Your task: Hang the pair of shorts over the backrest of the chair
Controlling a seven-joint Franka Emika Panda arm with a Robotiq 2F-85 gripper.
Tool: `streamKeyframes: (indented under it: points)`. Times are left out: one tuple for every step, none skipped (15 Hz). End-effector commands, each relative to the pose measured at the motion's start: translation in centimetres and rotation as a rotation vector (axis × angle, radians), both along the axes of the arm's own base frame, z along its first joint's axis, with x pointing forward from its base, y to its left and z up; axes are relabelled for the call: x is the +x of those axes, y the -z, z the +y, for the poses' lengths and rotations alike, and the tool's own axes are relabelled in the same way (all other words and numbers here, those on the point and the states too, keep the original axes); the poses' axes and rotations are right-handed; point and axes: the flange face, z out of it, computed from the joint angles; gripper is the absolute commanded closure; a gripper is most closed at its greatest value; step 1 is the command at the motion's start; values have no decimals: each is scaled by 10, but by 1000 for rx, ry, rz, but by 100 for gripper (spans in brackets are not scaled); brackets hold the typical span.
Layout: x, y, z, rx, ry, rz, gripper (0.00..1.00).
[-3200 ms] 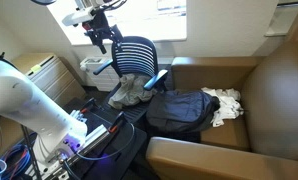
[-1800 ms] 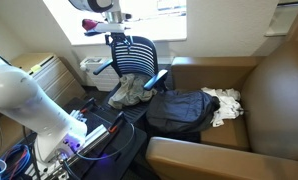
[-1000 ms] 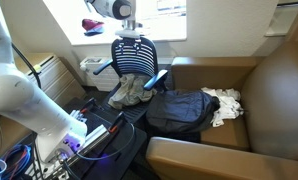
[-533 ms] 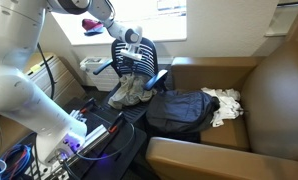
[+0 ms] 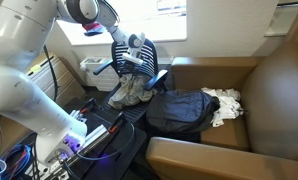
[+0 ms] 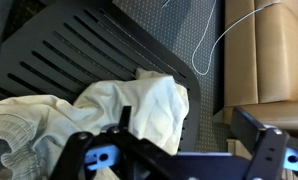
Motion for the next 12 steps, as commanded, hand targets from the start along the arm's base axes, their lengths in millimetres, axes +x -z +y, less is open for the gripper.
streamKeyframes:
  points:
    - [-4, 33, 28, -80, 75, 8, 0]
    - [-9, 44, 37, -99, 92, 17, 0]
    - [-13, 55, 44, -126, 119, 26, 0]
    - [-19, 68, 46, -146, 151, 41, 0]
    - [-24, 80, 50, -177, 178, 48, 0]
    - [-30, 91, 52, -220, 196, 53, 0]
    - [-34, 105, 53, -275, 223, 50, 0]
    - [-38, 116, 52, -330, 253, 48, 0]
    - [-41, 126, 51, -380, 283, 40, 0]
    - [-43, 131, 50, -429, 306, 26, 0]
    - [-44, 135, 48, -474, 340, 19, 0]
    - [-45, 133, 46, -474, 370, 48, 0]
